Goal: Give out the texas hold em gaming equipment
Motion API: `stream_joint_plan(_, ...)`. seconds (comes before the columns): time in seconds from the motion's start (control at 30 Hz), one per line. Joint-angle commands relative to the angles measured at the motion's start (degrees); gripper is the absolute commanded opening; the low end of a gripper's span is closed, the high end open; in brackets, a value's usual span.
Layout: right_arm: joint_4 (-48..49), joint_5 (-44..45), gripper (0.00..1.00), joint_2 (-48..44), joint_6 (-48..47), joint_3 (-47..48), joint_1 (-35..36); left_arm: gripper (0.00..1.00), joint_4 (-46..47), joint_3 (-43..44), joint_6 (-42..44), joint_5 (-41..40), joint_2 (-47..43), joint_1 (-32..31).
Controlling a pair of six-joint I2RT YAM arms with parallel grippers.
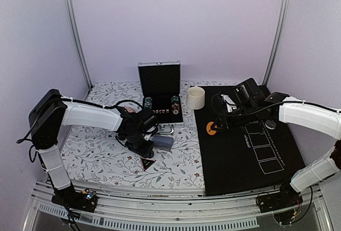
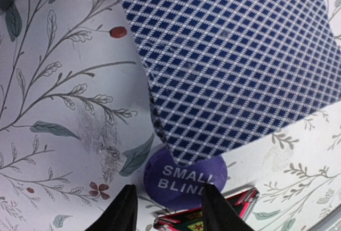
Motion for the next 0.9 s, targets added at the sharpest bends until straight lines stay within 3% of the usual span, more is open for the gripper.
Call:
stream_joint_plan(0.0,0.9,0.2,0.03,-1.5,-0.7,0.0,-0.5,0.44,-1.5,0.0,0.3,-1.7,1.8,-1.4)
stream_joint_plan(0.2,0.6,0.2,0.03,-1.7,-0.6,0.2,-0.6,0.61,-1.4,1.2,1.2,-0.4,3.5,-2.0)
stream_joint_plan(0.43,0.0,0.4,0.03,-1.6,-0.7,0.4,-0.5,0.69,0.5,1.6,1.9,1.7,1.6,-2.1)
stream_joint_plan(0.6,0.1,0.4,0.03,-1.6,-0.8,0.4,-0.6,0.71,0.4,1.6,2.4,1.0,3.6,-2.1)
stream_joint_plan(0.87,0.0,0.4,0.03,-1.4,-1.0,0.4,-0.5,0.65,0.4,2.4,3.4,-0.3,5.3,-2.1)
